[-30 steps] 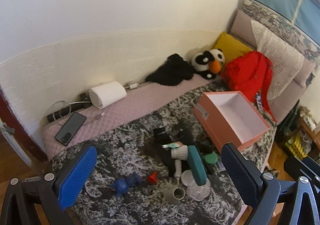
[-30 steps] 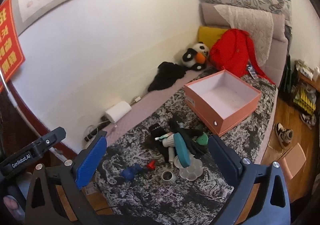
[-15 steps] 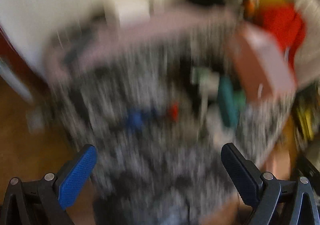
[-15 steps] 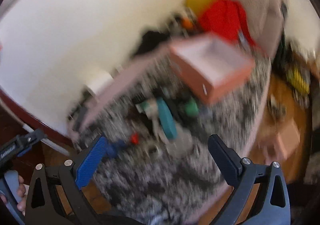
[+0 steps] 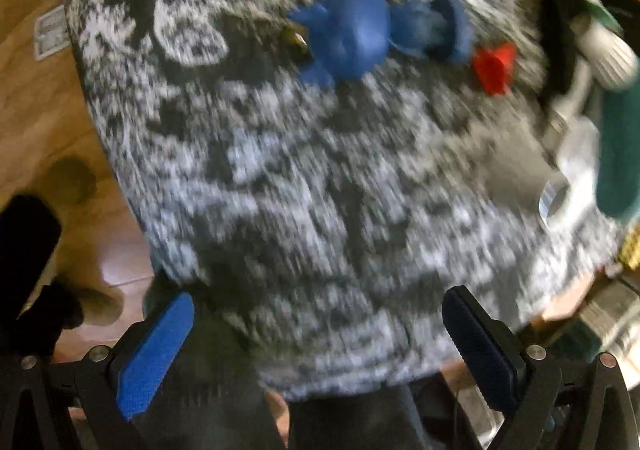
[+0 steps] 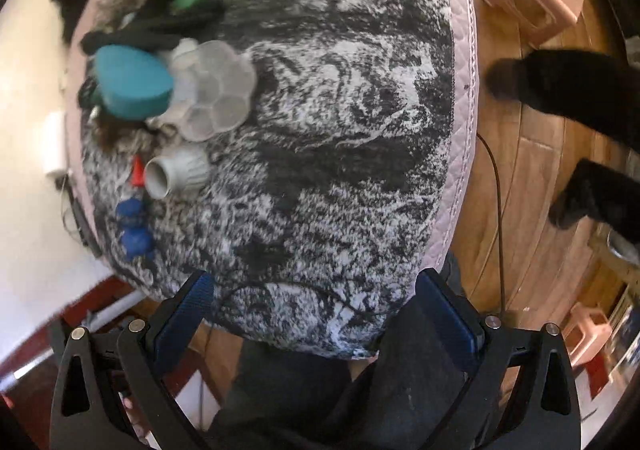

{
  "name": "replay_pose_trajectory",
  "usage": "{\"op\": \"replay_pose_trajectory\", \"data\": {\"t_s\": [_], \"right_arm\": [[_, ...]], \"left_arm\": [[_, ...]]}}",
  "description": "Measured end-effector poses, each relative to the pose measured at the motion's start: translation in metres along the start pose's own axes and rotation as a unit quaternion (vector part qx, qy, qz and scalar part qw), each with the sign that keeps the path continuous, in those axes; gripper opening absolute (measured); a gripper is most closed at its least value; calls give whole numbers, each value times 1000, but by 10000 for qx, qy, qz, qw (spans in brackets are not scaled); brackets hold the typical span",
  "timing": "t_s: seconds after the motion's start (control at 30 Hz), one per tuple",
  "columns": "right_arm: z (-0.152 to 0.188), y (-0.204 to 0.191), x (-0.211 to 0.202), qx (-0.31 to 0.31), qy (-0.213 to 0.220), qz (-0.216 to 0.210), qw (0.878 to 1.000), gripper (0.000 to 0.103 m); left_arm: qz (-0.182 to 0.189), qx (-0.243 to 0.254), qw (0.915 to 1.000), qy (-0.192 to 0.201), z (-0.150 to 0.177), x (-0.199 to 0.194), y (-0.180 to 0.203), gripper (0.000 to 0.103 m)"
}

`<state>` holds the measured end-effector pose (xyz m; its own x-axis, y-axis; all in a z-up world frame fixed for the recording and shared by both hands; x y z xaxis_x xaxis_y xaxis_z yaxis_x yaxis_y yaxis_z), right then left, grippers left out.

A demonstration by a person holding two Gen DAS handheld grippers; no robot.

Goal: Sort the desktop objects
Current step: 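Grasp the blue figurine with the left tool while the right tool grasps the teal oval case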

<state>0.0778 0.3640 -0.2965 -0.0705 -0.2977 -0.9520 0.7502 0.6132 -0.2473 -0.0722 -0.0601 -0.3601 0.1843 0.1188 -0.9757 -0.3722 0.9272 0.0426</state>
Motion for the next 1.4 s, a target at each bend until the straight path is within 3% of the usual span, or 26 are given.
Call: {"op": "replay_pose_trajectory", "data": {"t_s": [0.23, 0.4, 0.5, 0.6, 0.73, 0.83, 0.97, 1.1, 1.17, 1.33, 1.4], "right_arm": [[-15, -30, 35, -380, 79, 441, 9983, 102], [-26, -68, 29, -1254, 659, 897, 9858, 102], [-38, -106, 19, -2043, 1195, 1161, 9646, 102], [-47, -147, 14, -2856, 1610, 1395, 9344, 102], [-49, -201, 23, -3937, 1942, 1867, 8789, 102], [-50, -220, 35, -4227, 1953, 2088, 8600, 102], [-59, -232, 56, -4267, 1705, 2238, 8595, 95], [-70, -237, 73, -4319, 1634, 2483, 8515, 95], [-74, -235, 72, -4322, 1616, 2483, 8517, 95], [-80, -232, 73, -4208, 1525, 2410, 8611, 95], [-81, -234, 77, -4258, 1506, 2425, 8586, 95]], "left_arm": [[-582, -80, 9981, 176, -17, 13, -22, 102], [-939, 204, 9928, 710, -34, 8, -21, 102], [-1215, 662, 9834, 1173, -45, 2, -6, 102], [-1519, 1121, 9703, 1512, -53, -1, 15, 102], [-1371, 1336, 9694, 1538, -54, 6, 38, 102], [-1379, 1430, 9655, 1684, -50, 9, 46, 102], [-1282, 1620, 9641, 1669, -48, 0, 51, 102], [-248, 1467, 9766, 1554, -41, -10, 59, 102], [16, 1450, 9781, 1490, -38, -8, 66, 102], [-264, 1521, 9779, 1408, -41, 11, 76, 102], [-317, 1492, 9782, 1409, -43, 20, 76, 102]]}}
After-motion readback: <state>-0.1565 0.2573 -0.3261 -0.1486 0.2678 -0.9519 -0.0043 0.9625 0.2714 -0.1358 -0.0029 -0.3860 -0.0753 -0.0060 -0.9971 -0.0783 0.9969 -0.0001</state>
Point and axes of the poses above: each gripper's, at about its wrist camera, not at the fingertips, and x roughly the way its jaws point, y to its right, z to its underside, the point moved 1 cm from there along x, roughly the way its jaws point, and after that the axes turned 8 degrees about y, right-handed, at the moved point
